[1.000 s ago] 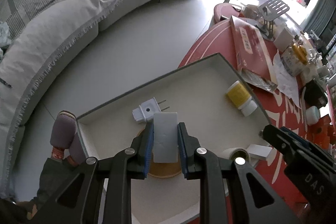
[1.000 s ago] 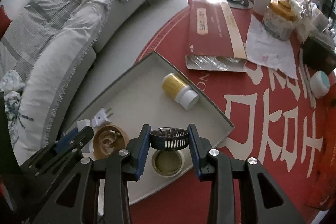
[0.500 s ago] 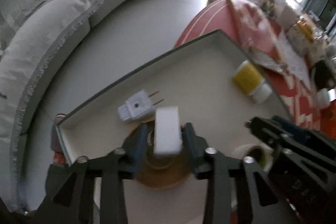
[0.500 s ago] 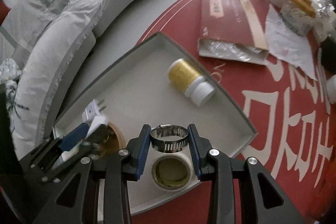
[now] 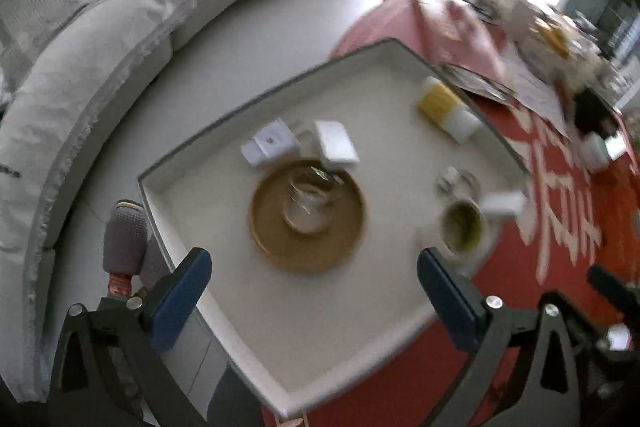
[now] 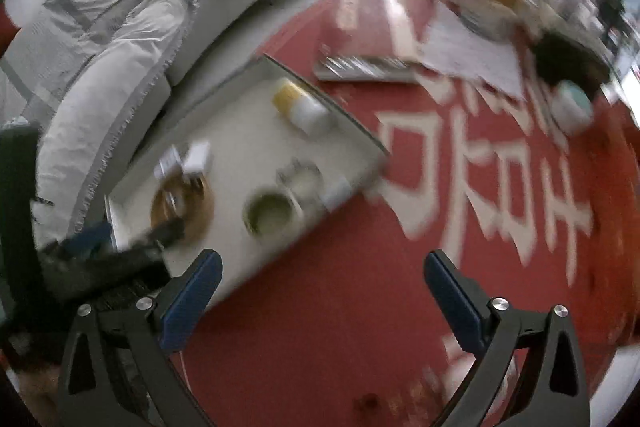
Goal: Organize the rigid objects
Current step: 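Release the block into the lid with the left tool while the right tool drops the clamp, then move the right tool to the large white bottle on the rug and grasp it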
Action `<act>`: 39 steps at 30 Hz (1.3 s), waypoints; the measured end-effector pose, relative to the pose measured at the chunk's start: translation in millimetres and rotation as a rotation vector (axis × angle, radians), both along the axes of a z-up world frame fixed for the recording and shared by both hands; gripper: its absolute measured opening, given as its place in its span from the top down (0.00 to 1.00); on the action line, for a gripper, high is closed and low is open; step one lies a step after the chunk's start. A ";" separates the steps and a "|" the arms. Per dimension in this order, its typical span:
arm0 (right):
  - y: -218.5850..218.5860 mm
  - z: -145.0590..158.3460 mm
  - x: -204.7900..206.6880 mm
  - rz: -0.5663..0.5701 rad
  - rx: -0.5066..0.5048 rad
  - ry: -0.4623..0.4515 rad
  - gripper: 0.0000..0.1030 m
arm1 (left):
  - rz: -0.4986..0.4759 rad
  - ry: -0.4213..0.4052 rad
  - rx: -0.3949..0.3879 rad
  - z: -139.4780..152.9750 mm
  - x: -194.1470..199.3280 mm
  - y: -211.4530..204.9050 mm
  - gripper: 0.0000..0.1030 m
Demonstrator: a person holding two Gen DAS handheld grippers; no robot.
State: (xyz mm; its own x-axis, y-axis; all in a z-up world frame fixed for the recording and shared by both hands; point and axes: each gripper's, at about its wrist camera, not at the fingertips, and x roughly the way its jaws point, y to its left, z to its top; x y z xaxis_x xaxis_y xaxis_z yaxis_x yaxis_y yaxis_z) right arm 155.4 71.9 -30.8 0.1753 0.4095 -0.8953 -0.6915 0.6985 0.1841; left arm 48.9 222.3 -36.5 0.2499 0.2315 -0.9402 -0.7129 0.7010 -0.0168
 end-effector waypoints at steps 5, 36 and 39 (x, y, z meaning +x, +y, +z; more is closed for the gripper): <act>-78.8 -17.2 -24.2 -0.080 -0.056 0.059 0.02 | -0.094 -0.001 0.012 10.3 -18.4 -45.4 0.00; -316.7 -88.7 -31.8 -0.345 -0.264 0.228 0.22 | -0.430 0.134 0.003 -7.1 -5.5 -202.2 0.00; -316.6 -81.3 -31.7 -0.350 -0.272 0.210 0.30 | -0.475 0.148 0.028 -8.9 9.4 -208.7 0.00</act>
State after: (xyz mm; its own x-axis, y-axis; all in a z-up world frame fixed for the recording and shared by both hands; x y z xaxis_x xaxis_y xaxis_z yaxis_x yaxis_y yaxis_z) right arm 123.7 -244.6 -112.1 0.0648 0.1044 -0.9924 -0.3741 0.9245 0.0728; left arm 58.2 13.6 -45.4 0.1983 0.1503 -0.9685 -0.3083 0.9476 0.0839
